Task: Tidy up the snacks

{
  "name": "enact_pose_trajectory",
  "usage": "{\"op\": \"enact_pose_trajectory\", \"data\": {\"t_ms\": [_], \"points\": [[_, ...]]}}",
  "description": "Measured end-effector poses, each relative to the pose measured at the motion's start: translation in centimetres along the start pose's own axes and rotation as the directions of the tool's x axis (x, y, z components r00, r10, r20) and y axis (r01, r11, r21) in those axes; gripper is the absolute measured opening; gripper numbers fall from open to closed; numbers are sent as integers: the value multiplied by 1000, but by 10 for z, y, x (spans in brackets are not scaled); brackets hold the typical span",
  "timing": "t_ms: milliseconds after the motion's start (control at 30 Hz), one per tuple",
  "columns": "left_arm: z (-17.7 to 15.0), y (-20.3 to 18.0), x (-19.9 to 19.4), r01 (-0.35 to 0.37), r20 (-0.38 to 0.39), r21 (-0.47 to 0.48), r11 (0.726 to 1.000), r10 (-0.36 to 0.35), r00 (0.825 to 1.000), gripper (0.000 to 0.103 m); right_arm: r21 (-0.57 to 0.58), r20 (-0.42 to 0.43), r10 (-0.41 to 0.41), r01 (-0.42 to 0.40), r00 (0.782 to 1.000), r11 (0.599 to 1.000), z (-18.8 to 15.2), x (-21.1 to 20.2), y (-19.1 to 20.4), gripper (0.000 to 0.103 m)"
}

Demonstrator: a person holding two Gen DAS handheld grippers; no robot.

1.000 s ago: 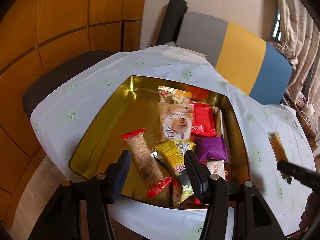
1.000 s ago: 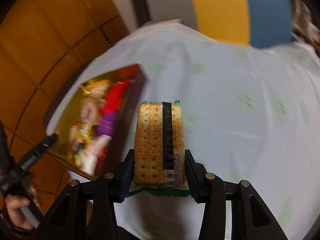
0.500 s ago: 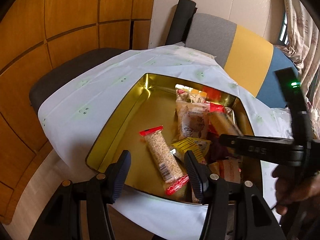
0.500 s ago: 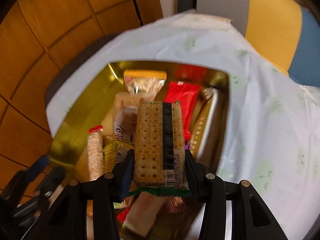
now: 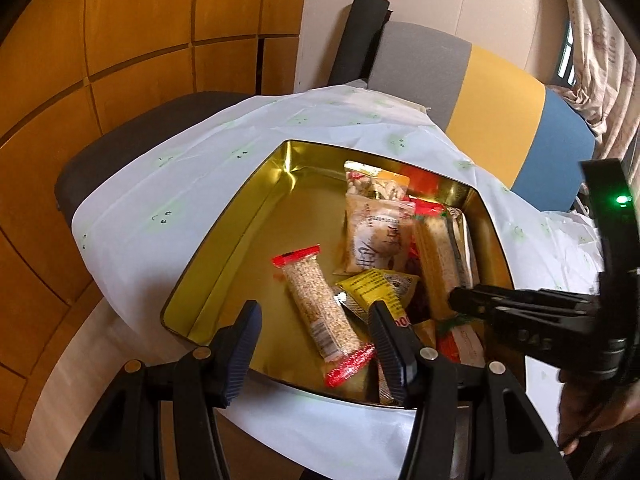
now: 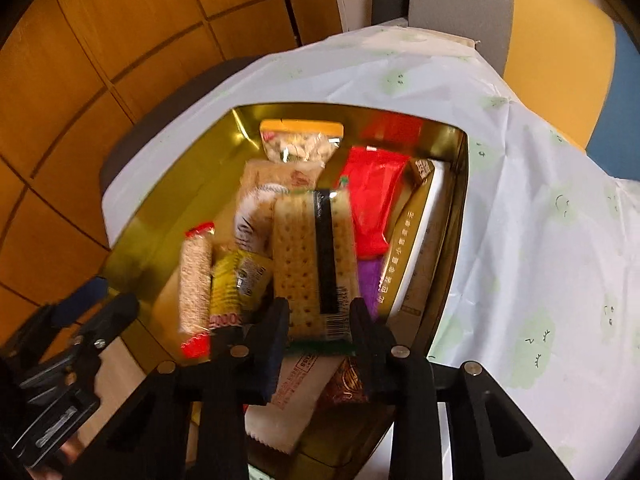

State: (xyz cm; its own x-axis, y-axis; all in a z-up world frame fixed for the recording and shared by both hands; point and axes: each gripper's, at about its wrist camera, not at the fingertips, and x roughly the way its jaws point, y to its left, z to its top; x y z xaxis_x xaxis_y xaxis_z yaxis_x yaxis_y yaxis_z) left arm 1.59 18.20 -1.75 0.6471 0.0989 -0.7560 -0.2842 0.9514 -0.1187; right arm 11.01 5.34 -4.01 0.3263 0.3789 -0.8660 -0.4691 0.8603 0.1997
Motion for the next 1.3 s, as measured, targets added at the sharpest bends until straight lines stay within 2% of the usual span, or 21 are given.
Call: {"op": "enact_pose_trajectory", "data": {"t_ms": [333,567,733,867,933,1000,1200,1300], "points": [[1,-8,-13,-21,33,27,999,20,999,56,15,11,13,-13,1000,1000,-7,0,2,29],[0,-13,-23,-41,55,35,999,39,998,56,-11,99,-39,40,994,999,-21,-24,10,29],[-4,-20,-34,-45,91,51,998,40,995,56,-2,176,-120,122,977,992,-40,-49,11,30],[-9,-31,-45,-36,129,74,997,26,991,58,47,222,-195,189,955,981,-58,-66,4,41],[-11,-35,-48,-29,132,77,997,19,991,63,77,238,-234,222,943,972,-69,-73,-1,43],[-14,-40,-50,-18,134,80,997,7,991,63,100,246,-263,245,933,964,-79,-78,-6,46],[-19,-56,-57,-15,142,106,994,0,990,64,162,248,-306,272,919,949,-97,-89,-22,53],[-20,-62,-66,-55,187,113,992,33,982,64,175,258,-317,278,913,944,-100,-93,-25,55]]}}
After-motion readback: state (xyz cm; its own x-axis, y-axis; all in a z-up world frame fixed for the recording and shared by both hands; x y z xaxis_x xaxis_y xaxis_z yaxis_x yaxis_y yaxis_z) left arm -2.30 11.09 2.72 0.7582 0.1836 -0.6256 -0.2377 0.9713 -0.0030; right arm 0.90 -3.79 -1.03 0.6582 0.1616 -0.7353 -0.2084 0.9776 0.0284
